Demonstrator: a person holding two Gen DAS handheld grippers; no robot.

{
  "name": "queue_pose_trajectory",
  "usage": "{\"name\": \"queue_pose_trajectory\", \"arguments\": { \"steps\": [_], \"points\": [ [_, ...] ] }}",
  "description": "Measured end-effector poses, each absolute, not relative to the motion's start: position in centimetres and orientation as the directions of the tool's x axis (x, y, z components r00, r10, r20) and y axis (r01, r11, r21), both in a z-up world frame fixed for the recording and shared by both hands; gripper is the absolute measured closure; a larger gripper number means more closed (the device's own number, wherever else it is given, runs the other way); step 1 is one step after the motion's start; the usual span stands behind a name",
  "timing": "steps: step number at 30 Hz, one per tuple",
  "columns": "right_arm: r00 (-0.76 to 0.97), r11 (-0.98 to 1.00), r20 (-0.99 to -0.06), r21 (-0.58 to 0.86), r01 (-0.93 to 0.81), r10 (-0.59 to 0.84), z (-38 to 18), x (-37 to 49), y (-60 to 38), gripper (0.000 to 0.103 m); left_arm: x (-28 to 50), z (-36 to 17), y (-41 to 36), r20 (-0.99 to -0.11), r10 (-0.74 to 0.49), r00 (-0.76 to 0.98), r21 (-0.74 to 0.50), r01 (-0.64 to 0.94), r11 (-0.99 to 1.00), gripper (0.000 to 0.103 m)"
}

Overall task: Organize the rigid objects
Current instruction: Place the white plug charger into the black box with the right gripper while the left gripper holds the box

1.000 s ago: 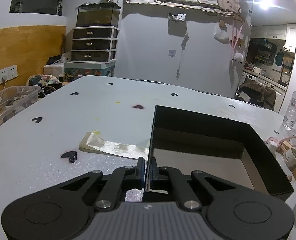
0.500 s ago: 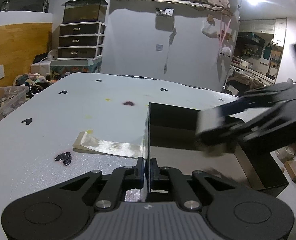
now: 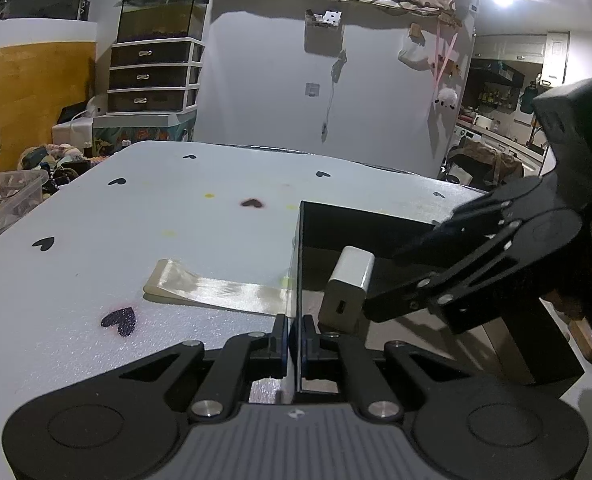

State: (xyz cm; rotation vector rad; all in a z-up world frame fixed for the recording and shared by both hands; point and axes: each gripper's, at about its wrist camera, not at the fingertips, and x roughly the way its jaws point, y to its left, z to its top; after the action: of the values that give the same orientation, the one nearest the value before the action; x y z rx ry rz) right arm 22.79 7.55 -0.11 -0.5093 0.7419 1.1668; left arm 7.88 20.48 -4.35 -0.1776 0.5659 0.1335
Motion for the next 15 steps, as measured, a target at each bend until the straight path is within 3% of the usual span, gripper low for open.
{"name": "queue_pose_trajectory", "arguments": {
  "steps": [2,5,15],
  "points": [
    [0.191,0.323,-0.754,0.029,-0.946,0.628,-0.5,23.1,8.1,0.064,7.8,-4.4,20.6,-0.541,0.072,0.838,-0.137,-0.173,0.975,0.097],
    [0.177,0.307,-0.767,0.028,-0.951,0.616,-1.1,23.4,9.2,0.069,7.9,-4.4,20.6,-0.540,0.068,0.839,-0.141,-0.170,0.975,0.097],
    [0.137,0.289,-0.791,0.052,-0.956,0.596,-2.3,24.1,11.9,0.072,8.0,-4.3,20.8,-0.543,0.057,0.838,-0.140,-0.157,0.978,0.097]
  ]
}}
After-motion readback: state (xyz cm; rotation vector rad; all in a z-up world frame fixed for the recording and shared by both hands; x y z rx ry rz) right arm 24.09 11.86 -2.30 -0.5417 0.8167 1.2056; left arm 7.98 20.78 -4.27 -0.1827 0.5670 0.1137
